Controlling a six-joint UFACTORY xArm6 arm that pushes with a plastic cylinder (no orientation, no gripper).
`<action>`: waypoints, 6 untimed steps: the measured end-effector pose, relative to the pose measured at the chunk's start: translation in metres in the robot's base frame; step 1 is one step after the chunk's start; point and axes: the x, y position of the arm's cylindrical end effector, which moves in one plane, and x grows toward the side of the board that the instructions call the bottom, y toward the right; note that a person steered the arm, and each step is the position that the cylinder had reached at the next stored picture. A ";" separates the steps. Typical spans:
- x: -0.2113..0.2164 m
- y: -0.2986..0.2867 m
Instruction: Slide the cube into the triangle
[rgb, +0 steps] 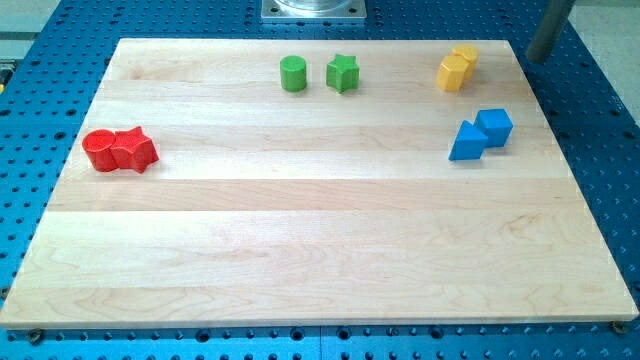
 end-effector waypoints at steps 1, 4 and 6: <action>0.066 -0.028; 0.100 -0.041; 0.137 -0.092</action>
